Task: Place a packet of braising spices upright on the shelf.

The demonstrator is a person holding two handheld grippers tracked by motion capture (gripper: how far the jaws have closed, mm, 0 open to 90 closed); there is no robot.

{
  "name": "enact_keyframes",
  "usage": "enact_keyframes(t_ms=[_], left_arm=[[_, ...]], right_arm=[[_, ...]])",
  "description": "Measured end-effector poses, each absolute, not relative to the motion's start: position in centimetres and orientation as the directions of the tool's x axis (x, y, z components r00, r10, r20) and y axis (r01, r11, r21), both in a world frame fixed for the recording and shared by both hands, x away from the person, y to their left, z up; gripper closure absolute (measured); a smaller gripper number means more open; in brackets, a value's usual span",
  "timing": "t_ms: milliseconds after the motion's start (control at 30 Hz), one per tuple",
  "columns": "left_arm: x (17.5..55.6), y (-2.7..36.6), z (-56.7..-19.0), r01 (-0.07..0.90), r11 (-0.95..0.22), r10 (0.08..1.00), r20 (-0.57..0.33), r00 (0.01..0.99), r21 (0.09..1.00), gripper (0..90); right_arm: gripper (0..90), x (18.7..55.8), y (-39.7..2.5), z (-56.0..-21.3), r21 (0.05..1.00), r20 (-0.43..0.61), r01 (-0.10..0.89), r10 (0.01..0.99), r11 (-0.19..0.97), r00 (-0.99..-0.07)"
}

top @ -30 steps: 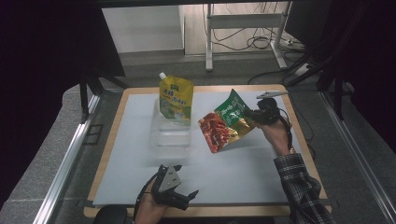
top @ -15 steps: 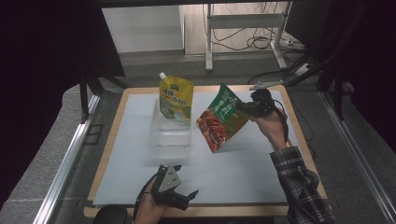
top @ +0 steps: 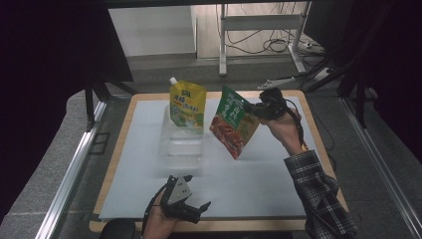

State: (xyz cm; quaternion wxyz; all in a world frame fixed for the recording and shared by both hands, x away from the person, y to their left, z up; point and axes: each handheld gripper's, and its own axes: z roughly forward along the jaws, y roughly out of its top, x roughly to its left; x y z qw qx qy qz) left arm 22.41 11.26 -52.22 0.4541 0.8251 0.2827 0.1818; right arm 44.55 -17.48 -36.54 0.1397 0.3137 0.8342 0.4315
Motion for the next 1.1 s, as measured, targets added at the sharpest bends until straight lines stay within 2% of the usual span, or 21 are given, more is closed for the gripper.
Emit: enact_keyframes(t_ms=[467, 1100], left_arm=[[22.4, 11.5, -52.1, 0.304, -0.407, 0.643, 0.034, 0.765, 0.861, 0.3], [22.4, 11.4, -52.1, 0.304, -0.412, 0.641, 0.035, 0.767, 0.859, 0.4]], right_arm=[[89.3, 44.0, -17.1, -34.7, 0.807, -0.025, 0.36, 0.636, 0.468, -0.771], [89.3, 43.3, -16.4, -32.8, 0.825, -0.005, 0.322, 0.576, 0.464, -0.817]])
